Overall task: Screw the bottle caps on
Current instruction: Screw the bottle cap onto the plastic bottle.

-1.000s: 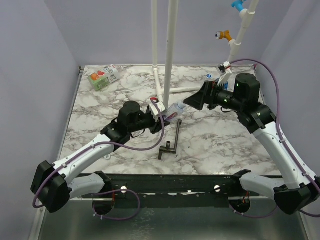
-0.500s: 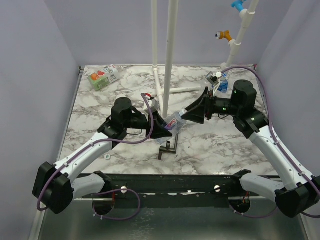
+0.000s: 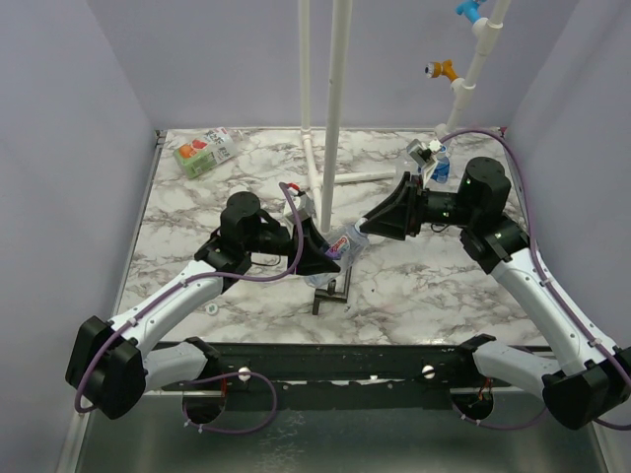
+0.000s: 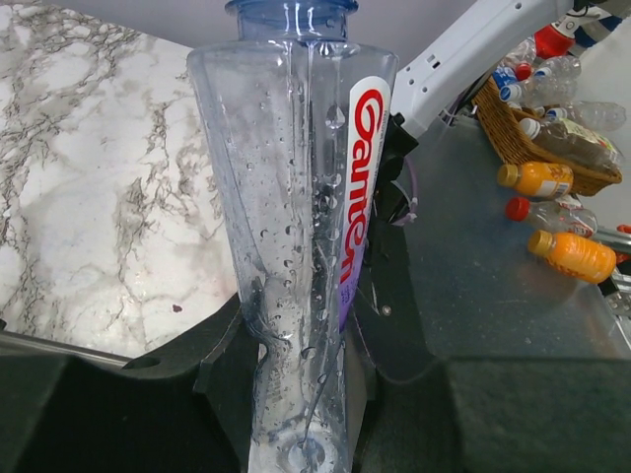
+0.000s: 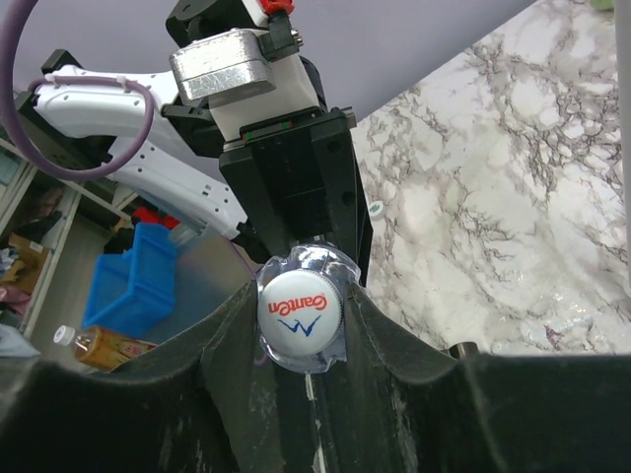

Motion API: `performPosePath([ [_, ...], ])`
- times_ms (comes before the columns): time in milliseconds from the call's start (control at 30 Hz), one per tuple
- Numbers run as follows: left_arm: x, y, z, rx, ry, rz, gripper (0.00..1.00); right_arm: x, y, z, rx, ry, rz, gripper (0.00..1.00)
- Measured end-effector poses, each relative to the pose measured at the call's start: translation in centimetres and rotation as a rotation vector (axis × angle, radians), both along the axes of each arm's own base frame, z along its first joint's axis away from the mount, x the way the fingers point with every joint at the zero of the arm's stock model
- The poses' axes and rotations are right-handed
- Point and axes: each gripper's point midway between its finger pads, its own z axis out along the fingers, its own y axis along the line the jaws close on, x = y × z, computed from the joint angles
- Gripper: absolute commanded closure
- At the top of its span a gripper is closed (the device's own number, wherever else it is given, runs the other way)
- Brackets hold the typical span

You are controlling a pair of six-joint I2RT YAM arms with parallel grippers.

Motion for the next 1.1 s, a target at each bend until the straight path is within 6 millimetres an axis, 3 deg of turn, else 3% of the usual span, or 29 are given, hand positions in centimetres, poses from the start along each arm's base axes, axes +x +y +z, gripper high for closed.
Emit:
performPosePath([
  [233,0.1,-0.2,-0.2,0.0,0.023,-0.009,1.0,-0.2,-0.1,-0.3,-0.01,0.002,0.001,0.64],
  [333,0.3,-0.4,-0.6,0.007,0.049,-0.014,1.0,-0.1,-0.3,-0.7,-0.025,0.012,-0.006,0.7],
  [500,0.3,-0.5,-1.0,0.016,0.081,-0.021,1.0,0.1,-0.5,-1.3,-0.051,0.027,-0.024,0.89],
  [667,1.0,-0.7,-1.2,0.024,0.098,0.026,1.0,1.0,-0.6,-1.5,-0.079,0.056,-0.062,0.98],
  [833,3.2,-1.5,-1.6,0.055,-0.002,0.234,1.0,3.3,-0.9,-1.9,-0.123,0.111,-0.164,1.0],
  [1100,6.4,-1.8,-2.8,0.206,-0.334,0.617,1.0,5.8,-1.4,-3.3,-0.174,0.24,-0.306,1.0],
])
